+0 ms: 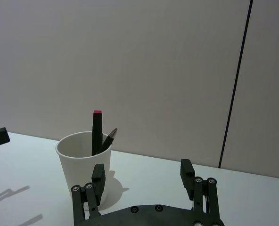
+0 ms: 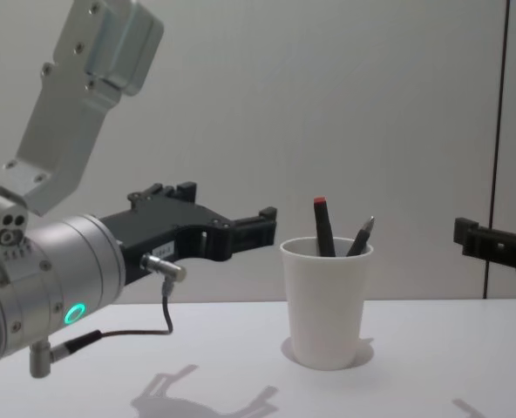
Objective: Place the pen into the pen holder.
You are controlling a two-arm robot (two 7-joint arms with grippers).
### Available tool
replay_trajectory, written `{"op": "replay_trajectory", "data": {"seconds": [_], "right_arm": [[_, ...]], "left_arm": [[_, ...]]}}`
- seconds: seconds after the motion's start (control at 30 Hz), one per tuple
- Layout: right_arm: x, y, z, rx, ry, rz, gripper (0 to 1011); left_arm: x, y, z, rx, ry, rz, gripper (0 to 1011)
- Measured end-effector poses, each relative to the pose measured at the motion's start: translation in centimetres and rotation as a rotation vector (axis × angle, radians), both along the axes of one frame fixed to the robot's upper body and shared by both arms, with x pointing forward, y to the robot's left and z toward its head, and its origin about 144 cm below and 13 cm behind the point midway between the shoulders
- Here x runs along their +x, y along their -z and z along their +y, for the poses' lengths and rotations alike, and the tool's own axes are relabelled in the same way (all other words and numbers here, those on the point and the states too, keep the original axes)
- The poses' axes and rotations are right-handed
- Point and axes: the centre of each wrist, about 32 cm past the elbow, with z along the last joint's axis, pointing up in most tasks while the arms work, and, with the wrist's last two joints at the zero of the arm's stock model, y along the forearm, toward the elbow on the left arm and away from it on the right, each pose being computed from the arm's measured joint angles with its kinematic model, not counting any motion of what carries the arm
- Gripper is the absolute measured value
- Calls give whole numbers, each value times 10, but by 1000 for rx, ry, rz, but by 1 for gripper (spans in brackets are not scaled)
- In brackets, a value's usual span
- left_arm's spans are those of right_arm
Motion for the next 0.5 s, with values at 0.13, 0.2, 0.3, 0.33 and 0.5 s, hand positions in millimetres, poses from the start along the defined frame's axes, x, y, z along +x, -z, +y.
{"op": "replay_trajectory", "data": {"seconds": [0.13,0.2,0.3,0.33,0.5], "right_arm": [[0,0,0,0,0,0,1002],[0,0,0,0,0,0,1002],[0,0,0,0,0,0,1002],[0,0,0,0,0,0,1002],[0,0,0,0,0,0,1001]], "left_arm": [[0,-1,-1,11,-34,-14,1001],[0,-1,-1,15,-47,-20,1001],[0,-1,-2,19,-57,-24,1001],[0,-1,-2,19,-58,-24,1001],[0,-1,-2,19,-60,-25,1001]]}}
